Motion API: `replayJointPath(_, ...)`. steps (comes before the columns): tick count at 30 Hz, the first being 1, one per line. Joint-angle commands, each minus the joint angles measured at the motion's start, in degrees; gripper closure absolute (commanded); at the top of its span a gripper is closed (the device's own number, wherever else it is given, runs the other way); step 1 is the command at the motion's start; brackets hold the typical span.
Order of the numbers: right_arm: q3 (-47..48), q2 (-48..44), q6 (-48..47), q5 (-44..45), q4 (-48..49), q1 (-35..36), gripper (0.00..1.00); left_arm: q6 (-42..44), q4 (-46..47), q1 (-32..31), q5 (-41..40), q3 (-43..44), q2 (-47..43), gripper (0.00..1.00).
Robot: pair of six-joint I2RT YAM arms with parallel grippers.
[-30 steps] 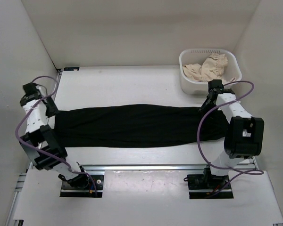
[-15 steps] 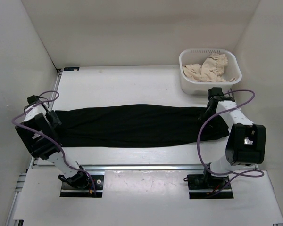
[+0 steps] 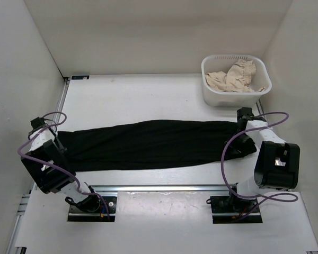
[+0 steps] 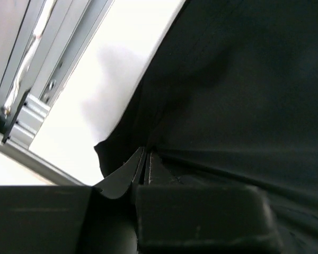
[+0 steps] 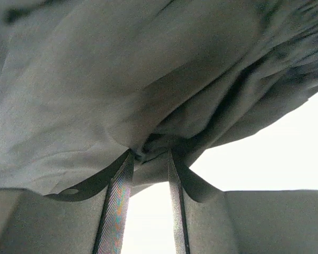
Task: Fold and stack the trousers
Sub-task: Fold the trousers
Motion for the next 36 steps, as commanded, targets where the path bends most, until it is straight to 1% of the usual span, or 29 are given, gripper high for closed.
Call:
replayJointPath(1, 1.7, -2.9, -2.0, 0.8, -1.1, -1.8, 0.63, 0.0, 3.0, 1.2, -4.8, -1.5, -1.4, 0.86)
replayJointPath(3, 3.2, -5.5, -6.8, 0.2, -1.1, -0.7, 0.57, 0.0, 3.0, 1.2, -2.2, -1.5, -1.4, 0.86)
replayJointPath(4, 4.0, -6.2, -9.0, -2.8, -1.1, 1.3, 0.56, 0.0, 3.0, 0.6, -1.6, -1.5, -1.4, 0.86)
replayJointPath(5, 6.1, -7.3, -13.4, -4.1, -1.1, 3.0, 0.54, 0.0, 3.0, 0.1, -1.6, -1.5, -1.4, 0.79)
replayJointPath(6, 7.2, -7.4, -15.6, -4.1, -1.8, 5.4, 0.54, 0.0, 3.0, 0.1, -1.6, -1.5, -1.4, 0.76)
replayJointPath(7, 8.4, -7.4, -17.8, -4.1, -3.0, 12.0, 0.54, 0.0, 3.0, 0.1, -1.6, -1.5, -1.4, 0.73)
replayJointPath(8, 10.5, -7.4, -22.0, -2.4, -3.0, 16.0, 0.52, 0.0, 3.0, 0.1, -1.6, -1.5, -1.4, 0.69)
replayJointPath(9, 11.4, -6.6, -23.7, -2.4, -3.6, 20.0, 0.49, 0.0, 2.5, 0.1, -1.6, -1.5, -0.7, 0.65)
replayJointPath(10, 12.4, -5.6, -25.1, -1.7, -3.6, 28.0, 0.46, 0.0, 2.4, 0.1, -1.6, -1.5, -0.7, 0.61)
replayJointPath(11, 14.7, -2.7, -26.0, -1.7, -3.6, 31.8, 0.44, 0.0, 2.4, 0.1, -2.2, -1.0, 0.0, 0.55)
replayJointPath(12, 16.0, -0.8, -26.8, -1.7, -3.6, 35.4, 0.43, 0.0, 2.4, 0.1, -2.3, -1.0, 0.0, 0.51)
replayJointPath(13, 17.4, 1.2, -27.5, -1.7, -3.6, 41.6, 0.42, 0.0, 2.4, 0.1, -2.3, -1.0, 0.0, 0.48)
replayJointPath(14, 18.8, 5.4, -27.5, -0.5, -3.0, 44.4, 0.42, 0.0, 2.4, 0.1, -2.9, -0.5, 0.0, 0.47)
replayJointPath(15, 21.9, 7.6, -28.4, 0.5, -3.0, 46.9, 0.42, 0.0, 1.9, 0.1, -2.9, -0.5, 0.0, 0.43)
replayJointPath(16, 23.4, 9.8, -29.2, 1.4, -3.0, 50.7, 0.42, 0.0, 1.9, 0.1, -3.4, -0.5, -0.6, 0.41)
replayJointPath(17, 25.0, 13.9, -29.2, 2.1, -3.0, 52.3, 0.43, 0.0, 1.4, 0.1, -3.4, 0.1, -0.6, 0.38)
replayJointPath(18, 27.7, 15.7, -29.8, 2.2, -3.0, 54.8, 0.43, 0.0, 1.4, 0.6, -3.9, 0.1, -1.5, 0.32)
replayJointPath(22, 32.5, 23.3, -31.8, 2.2, -1.8, 59.2, 0.46, 0.0, 0.2, 2.1, -4.5, 0.7, -4.2, 0.23)
replayJointPath(24, 33.1, 24.6, -32.3, 1.6, -1.2, 61.0, 0.47, 0.0, -1.1, 2.7, -5.1, 1.9, -4.8, 0.23)
replayJointPath(27, 33.7, 26.5, -33.0, 1.0, -0.7, 61.8, 0.47, 0.0, -1.8, 3.8, -5.1, 1.9, -4.8, 0.22)
replayJointPath(29, 32.5, 27.2, -33.7, 1.0, -0.7, 62.3, 0.47, 0.0, -2.4, 4.4, -5.1, 1.9, -4.3, 0.22)
replayJointPath(34, 30.8, 28.3, -33.7, 1.5, -0.1, 62.3, 0.47, 0.0, -2.4, 5.6, -5.1, -0.6, -2.1, 0.22)
replayJointPath(35, 30.8, 28.3, -33.7, 2.1, -0.1, 62.3, 0.49, 0.0, -2.4, 5.6, -5.1, -0.6, -2.1, 0.23)
replayJointPath(36, 30.8, 28.9, -33.0, 2.9, -0.1, 62.3, 0.55, 0.0, -2.4, 6.1, -4.5, -0.6, -1.4, 0.25)
